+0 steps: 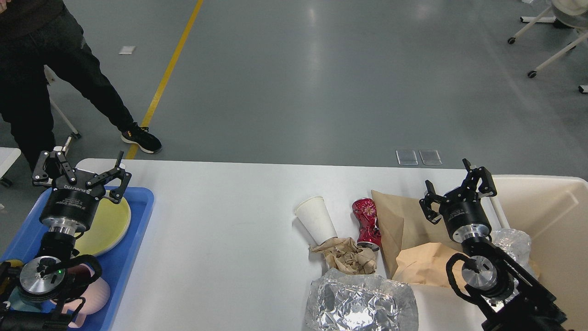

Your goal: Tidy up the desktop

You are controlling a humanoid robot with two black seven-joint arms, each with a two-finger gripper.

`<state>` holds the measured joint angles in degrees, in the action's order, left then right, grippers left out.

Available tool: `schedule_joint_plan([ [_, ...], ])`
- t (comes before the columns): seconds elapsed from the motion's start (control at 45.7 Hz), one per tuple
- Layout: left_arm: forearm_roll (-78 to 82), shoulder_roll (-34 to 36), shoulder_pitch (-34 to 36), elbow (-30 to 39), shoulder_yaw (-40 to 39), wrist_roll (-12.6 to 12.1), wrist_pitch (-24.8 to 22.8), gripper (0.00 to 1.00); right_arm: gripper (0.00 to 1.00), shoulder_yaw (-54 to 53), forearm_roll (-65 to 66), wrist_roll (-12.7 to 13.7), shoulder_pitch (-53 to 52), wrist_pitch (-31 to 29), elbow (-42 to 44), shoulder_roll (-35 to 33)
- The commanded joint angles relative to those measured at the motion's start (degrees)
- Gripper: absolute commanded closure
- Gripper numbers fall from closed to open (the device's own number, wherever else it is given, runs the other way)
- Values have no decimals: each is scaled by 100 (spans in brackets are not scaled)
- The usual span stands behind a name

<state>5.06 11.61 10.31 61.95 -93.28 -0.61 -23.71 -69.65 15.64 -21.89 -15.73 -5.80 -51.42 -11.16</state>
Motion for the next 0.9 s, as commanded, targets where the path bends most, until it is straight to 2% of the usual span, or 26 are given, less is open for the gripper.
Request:
schedule_joint_plan([
  [0.0,-93,-9,-12,-51,2,8,77,3,0,4,0,0,0,0,0,0],
  [0.197,-84,-71,32,-692,81,70,34,3,0,4,0,-8,0,0,0,0],
  [0.35,39,-387,182,-982,371,70,-125,3,0,-5,0,-8,0,0,0,0],
  [0.416,57,-431,182,-1027,687,96,-221,3,0,4,0,0,0,0,0,0],
  [0.503,48,-458,208,-1053,951,333,-415,3,0,4,0,0,0,0,9,0],
  [0.591,57,-475,217,-1071,934,430,-423,3,0,-5,0,0,0,0,9,0],
  [0.875,48,-484,243,-1194,978,474,-503,3,0,4,0,0,0,0,9,0],
])
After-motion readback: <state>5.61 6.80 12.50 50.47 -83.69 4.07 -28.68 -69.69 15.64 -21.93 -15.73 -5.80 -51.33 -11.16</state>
